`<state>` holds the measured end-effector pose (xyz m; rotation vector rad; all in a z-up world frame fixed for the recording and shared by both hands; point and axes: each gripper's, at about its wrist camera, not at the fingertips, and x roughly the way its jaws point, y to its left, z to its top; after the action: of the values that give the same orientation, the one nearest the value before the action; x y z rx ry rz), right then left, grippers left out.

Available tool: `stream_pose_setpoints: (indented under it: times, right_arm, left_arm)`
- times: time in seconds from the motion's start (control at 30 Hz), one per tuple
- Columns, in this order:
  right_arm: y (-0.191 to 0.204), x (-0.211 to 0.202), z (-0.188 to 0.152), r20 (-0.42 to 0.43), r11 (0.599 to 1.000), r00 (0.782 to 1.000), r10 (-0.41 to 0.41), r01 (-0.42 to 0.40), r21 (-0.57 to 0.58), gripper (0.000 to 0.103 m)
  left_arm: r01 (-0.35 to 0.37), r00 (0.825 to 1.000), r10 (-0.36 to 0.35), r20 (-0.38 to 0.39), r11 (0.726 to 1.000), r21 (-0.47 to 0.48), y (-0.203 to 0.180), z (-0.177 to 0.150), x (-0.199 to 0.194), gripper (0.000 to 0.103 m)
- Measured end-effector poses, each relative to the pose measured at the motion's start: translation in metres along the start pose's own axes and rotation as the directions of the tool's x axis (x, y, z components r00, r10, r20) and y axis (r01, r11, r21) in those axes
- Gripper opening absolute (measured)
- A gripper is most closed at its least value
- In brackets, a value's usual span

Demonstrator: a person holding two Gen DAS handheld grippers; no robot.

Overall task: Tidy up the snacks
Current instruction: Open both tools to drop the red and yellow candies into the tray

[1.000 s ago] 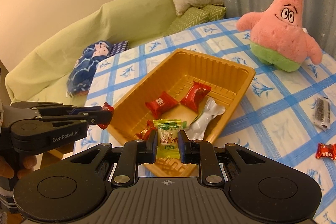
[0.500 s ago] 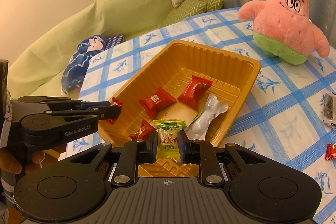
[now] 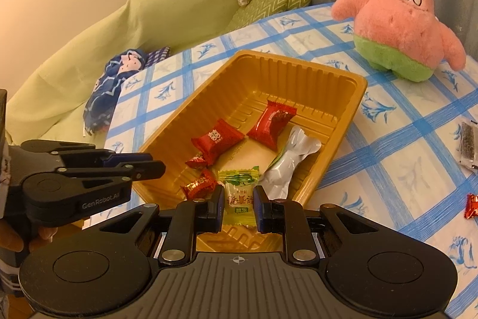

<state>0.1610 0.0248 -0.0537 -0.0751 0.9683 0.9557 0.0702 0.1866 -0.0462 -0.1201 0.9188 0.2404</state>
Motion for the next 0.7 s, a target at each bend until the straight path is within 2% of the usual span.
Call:
stream_pose_setpoints:
  times: [0.33,0.53,0.57,0.6,0.63,0.7]
  right_arm:
    - [0.01,0.013,-0.001,-0.017,1.0,1.0,0.027,-0.027,-0.012,0.021]
    - [0.01,0.017,0.003,0.028,0.997,0.998,0.064,-0.064,0.03,0.022]
    - [0.008,0.017,0.004,0.031,0.996,0.997,0.071,-0.072,0.046,0.024]
    - [0.008,0.017,0.004,0.032,0.996,0.997,0.072,-0.074,0.059,0.032]
    - [0.007,0.017,0.005,0.034,0.995,0.997,0.074,-0.076,0.066,0.045]
    - [0.006,0.013,0.003,0.054,0.995,0.996,0.066,-0.07,0.067,0.054]
  left_arm:
    - [0.0,1.0,0.0,-0.002,1.0,-0.004,0.001,0.001,-0.005,0.013]
    - [-0.002,1.0,0.002,-0.002,1.0,-0.008,0.001,0.0,-0.007,0.015]
    - [-0.001,1.0,0.001,-0.001,1.0,-0.009,0.001,0.0,-0.008,0.015]
    - [0.0,1.0,0.0,0.0,1.0,-0.011,0.001,-0.001,-0.01,0.016]
    - [0.002,1.0,-0.002,0.001,1.0,-0.014,0.001,-0.001,-0.011,0.016]
    - [0.004,1.0,-0.004,0.002,1.0,-0.018,0.0,-0.003,-0.013,0.017]
